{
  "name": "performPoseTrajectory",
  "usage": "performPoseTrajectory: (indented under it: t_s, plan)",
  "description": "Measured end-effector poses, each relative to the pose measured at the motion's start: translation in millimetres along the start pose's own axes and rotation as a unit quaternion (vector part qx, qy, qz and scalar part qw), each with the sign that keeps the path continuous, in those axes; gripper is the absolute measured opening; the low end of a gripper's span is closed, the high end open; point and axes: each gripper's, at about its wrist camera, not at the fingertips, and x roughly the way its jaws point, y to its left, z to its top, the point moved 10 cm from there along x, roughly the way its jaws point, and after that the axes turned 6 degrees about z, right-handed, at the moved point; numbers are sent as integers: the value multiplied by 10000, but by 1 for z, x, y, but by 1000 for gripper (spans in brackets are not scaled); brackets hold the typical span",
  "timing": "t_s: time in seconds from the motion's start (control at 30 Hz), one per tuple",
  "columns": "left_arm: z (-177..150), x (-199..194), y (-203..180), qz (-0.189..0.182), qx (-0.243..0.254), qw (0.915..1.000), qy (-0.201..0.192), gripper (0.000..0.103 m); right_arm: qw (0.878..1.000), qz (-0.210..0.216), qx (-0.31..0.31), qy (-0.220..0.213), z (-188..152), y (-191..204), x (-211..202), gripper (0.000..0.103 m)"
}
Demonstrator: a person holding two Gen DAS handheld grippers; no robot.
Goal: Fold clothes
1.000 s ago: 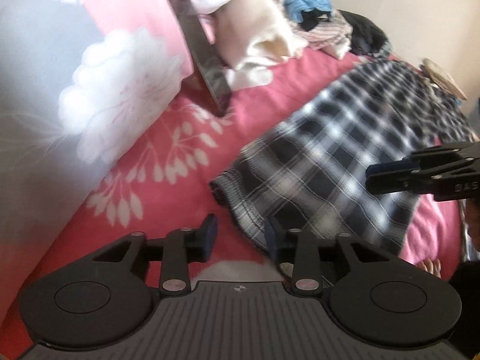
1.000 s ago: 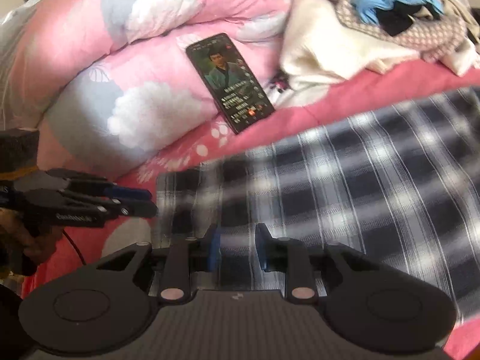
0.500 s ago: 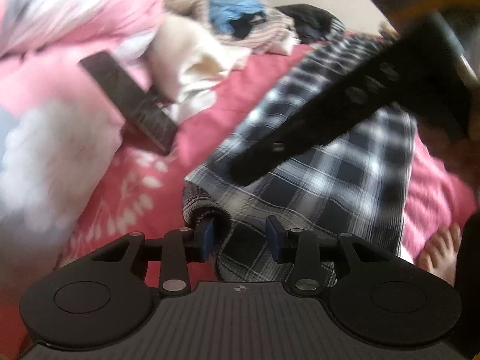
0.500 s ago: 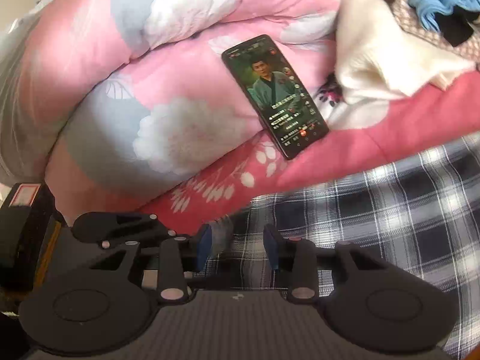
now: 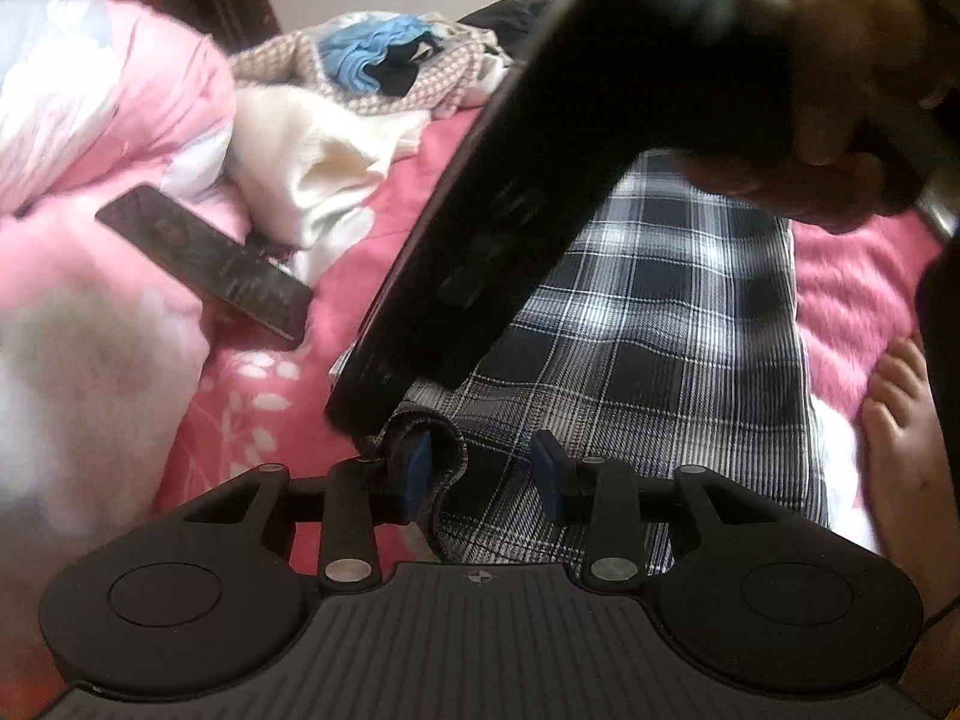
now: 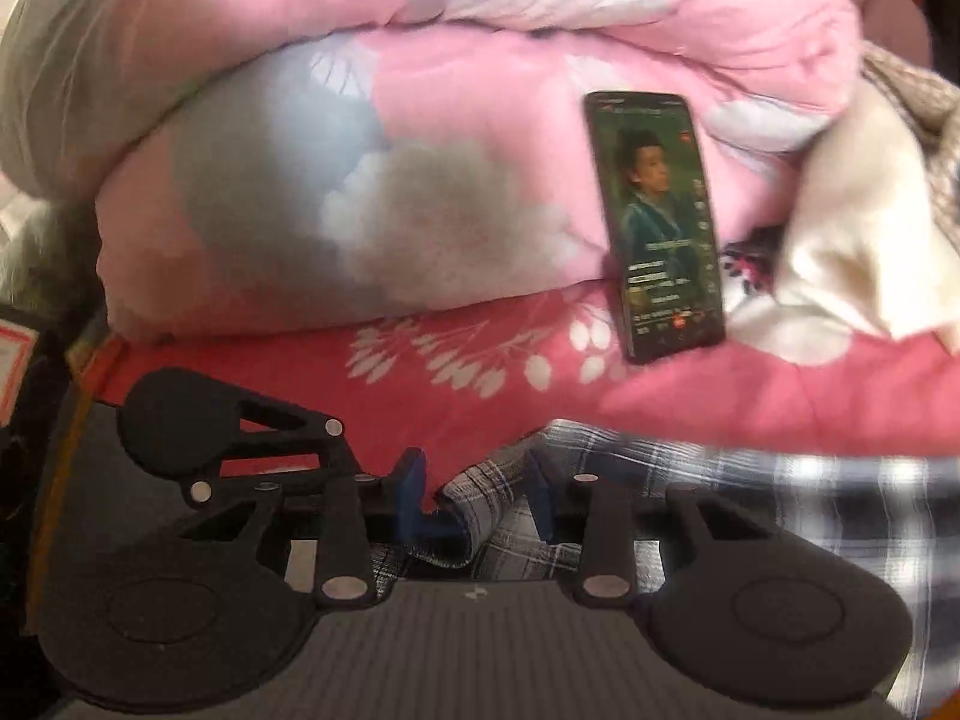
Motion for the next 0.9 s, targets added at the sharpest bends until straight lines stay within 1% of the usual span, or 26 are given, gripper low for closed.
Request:
performPoseTrajectory:
  t_s: [0.1, 0.13, 0.17, 0.27, 0.37, 0.43, 0.47, 0.5, 0.57, 0.63, 0.7, 0.73, 0.77, 0.83, 0.87, 0.9]
  plan:
    - [-1, -1, -4, 77, 257, 9996, -107, 36, 9998, 46, -171, 132, -1, 4, 11, 37]
    - [-2, -1, -6, 92, 348, 9993, -125, 36, 9997, 82, -176, 166, -1, 4, 15, 36]
    - [-2, -1, -8, 106, 422, 9990, -142, 36, 9995, 141, -160, 216, -2, 5, 19, 33]
    - [-3, -2, -12, 170, 655, 9975, -224, 36, 9992, 164, -76, 370, -6, 2, 27, 32]
    - [-3, -1, -12, 162, 682, 9972, -244, 36, 9987, 93, 48, 499, -10, -5, 32, 30]
    - [-3, 0, -10, 141, 653, 9975, -239, 36, 9985, 39, 152, 527, -11, -9, 33, 21]
    - [-4, -1, -10, 134, 631, 9976, -233, 36, 9985, -3, 208, 512, -11, -12, 32, 14]
    - [-4, -2, -9, 122, 603, 9979, -222, 36, 9983, -13, 322, 479, -11, -15, 30, 10]
    - [-4, -3, -5, 51, 487, 9987, -133, 36, 9965, 99, 754, 334, -11, -23, 25, 8]
    - [-6, -7, 5, -107, 152, 9998, 79, 36, 9894, 350, 1404, 107, -13, -36, 20, 8]
    - [-10, -13, 19, -265, -283, 9988, 292, 36, 9766, 622, 2055, -129, -16, -47, 16, 8]
    - [-13, -16, 28, -344, -566, 9969, 422, 36, 9689, 762, 2342, -250, -19, -52, 14, 8]
    - [-17, -19, 38, -414, -891, 9936, 554, 36, 9599, 908, 2620, -416, -20, -56, 12, 8]
    - [-26, -21, 56, -564, -1524, 9835, 798, 36, 9433, 1201, 3022, -671, -20, -59, 9, 8]
    - [-32, -22, 62, -618, -1791, 9776, 911, 36, 9375, 1308, 3134, -768, -19, -59, 8, 8]
    - [-38, -24, 65, -630, -2010, 9724, 1008, 36, 9354, 1369, 3156, -819, -16, -58, 9, 8]
